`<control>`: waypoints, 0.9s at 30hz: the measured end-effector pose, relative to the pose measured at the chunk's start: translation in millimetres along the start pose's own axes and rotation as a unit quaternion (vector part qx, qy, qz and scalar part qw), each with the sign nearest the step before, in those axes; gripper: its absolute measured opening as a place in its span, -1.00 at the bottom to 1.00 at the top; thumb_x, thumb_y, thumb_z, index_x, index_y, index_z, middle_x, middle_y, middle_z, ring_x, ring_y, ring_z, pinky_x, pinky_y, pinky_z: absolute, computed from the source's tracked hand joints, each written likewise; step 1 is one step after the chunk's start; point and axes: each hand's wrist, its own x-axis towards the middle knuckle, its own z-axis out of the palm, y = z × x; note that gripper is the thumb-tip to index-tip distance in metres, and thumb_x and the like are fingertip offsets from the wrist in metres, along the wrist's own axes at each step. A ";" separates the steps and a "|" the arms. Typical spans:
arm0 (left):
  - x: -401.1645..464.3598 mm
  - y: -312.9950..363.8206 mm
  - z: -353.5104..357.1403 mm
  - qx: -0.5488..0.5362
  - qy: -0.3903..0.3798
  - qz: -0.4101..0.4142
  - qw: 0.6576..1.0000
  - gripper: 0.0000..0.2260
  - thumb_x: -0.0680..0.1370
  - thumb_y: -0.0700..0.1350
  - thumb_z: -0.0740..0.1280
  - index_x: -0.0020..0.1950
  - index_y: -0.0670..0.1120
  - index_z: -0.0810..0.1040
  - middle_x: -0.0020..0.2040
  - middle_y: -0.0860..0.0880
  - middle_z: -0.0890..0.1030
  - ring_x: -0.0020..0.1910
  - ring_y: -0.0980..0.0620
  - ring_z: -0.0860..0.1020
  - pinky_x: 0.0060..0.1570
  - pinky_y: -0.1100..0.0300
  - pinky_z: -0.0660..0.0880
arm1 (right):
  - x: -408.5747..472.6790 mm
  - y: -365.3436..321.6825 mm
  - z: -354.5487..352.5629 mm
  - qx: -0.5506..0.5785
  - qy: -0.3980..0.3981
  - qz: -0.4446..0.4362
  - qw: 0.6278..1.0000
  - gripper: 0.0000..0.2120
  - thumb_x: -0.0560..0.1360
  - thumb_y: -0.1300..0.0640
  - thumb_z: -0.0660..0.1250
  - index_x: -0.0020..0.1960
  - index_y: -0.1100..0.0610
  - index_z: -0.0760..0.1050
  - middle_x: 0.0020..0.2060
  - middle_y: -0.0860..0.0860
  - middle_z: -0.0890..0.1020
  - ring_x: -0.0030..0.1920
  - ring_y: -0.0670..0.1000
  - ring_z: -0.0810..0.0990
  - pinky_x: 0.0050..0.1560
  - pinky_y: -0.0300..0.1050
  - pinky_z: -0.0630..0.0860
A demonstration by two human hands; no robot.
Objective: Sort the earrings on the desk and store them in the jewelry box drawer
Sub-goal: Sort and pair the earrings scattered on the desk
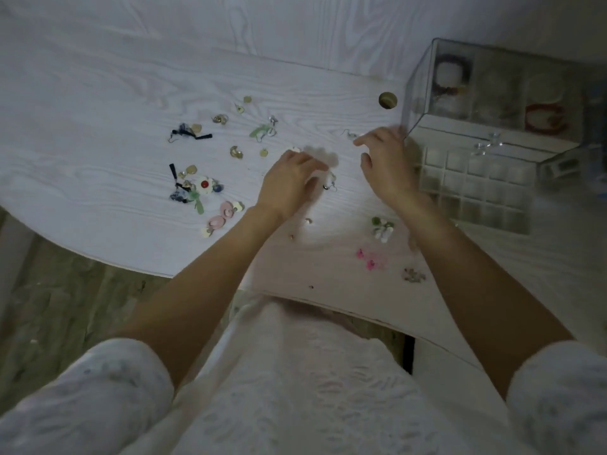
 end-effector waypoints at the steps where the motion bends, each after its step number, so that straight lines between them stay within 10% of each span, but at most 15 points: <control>1: 11.1 -0.5 2.5 0.011 -0.017 0.015 1.000 -0.74 0.44 -0.28 0.32 0.11 -0.12 0.59 0.05 -0.15 0.61 0.01 -0.22 0.49 -0.03 0.00 0.47 | 13.1 2.3 1.7 0.000 -0.002 0.009 1.000 -0.69 0.49 0.37 0.19 0.20 0.23 0.48 0.15 0.16 0.52 0.21 0.16 0.42 0.23 -0.01 0.37; 8: 44.3 -1.6 18.3 0.038 -0.167 0.036 0.985 -0.77 0.47 -0.32 0.28 0.05 -0.15 0.63 0.11 -0.14 0.58 0.06 -0.17 0.52 -0.01 0.11 0.40 | 54.1 12.7 27.4 -0.043 -0.075 0.006 0.996 -0.50 0.47 0.47 0.12 0.33 0.13 0.41 0.21 0.17 0.49 0.24 0.18 0.38 0.22 0.08 0.39; 17: 44.2 -5.3 15.3 0.052 -0.102 0.059 0.992 -0.86 0.53 -0.30 0.21 -0.03 -0.29 0.55 -0.09 -0.28 0.57 -0.08 -0.25 0.50 -0.11 -0.02 0.40 | 23.0 4.2 30.1 -0.012 -0.025 0.028 0.999 -0.88 0.48 0.29 0.22 -0.10 0.25 0.53 -0.09 0.18 0.56 -0.10 0.16 0.52 -0.10 0.05 0.46; 27: 2.3 19.5 -7.4 -0.280 0.020 -0.066 0.958 -0.93 0.49 -0.28 0.29 -0.09 -0.14 0.52 -0.12 0.03 0.63 -0.24 0.24 0.54 -0.31 0.36 0.45 | -70.0 -12.0 1.1 0.198 0.105 0.155 0.962 -0.96 0.44 0.27 0.35 -0.13 0.17 0.56 -0.17 0.08 0.60 -0.19 0.01 0.56 -0.15 -0.17 0.52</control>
